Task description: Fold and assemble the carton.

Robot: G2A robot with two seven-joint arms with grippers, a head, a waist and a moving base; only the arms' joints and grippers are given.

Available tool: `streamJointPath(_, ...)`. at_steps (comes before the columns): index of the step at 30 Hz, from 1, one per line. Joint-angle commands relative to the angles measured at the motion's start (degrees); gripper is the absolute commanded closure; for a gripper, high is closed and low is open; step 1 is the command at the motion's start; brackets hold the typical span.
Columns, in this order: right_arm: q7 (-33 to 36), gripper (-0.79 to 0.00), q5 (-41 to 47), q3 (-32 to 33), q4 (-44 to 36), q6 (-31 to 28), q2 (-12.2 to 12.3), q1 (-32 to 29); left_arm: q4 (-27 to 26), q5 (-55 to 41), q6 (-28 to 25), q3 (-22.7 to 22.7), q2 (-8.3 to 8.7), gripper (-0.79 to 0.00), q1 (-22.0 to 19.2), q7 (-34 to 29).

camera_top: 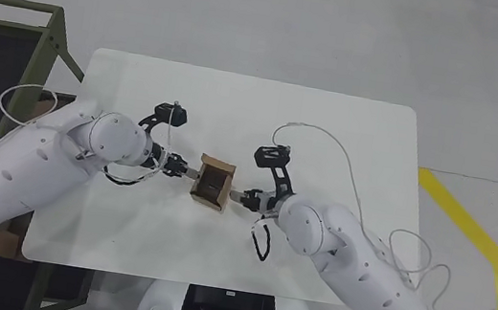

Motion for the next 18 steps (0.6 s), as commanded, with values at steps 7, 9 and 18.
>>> streamJointPath(7,1.4,-0.785,-0.2,-0.9,1.9,1.4,-1.3,1.4,0.7,3.0,0.3,2.0,-1.77,-0.785,-1.1,-2.4)
streamJointPath(9,1.9,-0.785,-0.3,-1.1,2.3,1.7,-1.6,1.7,0.7,3.8,0.4,2.4,-2.13,-0.785,-1.3,-2.9)
streamJointPath(18,3.4,-0.785,-1.3,-1.8,3.7,2.8,-2.7,2.8,1.1,5.9,-0.4,3.3,-3.43,-0.785,-1.6,-4.9)
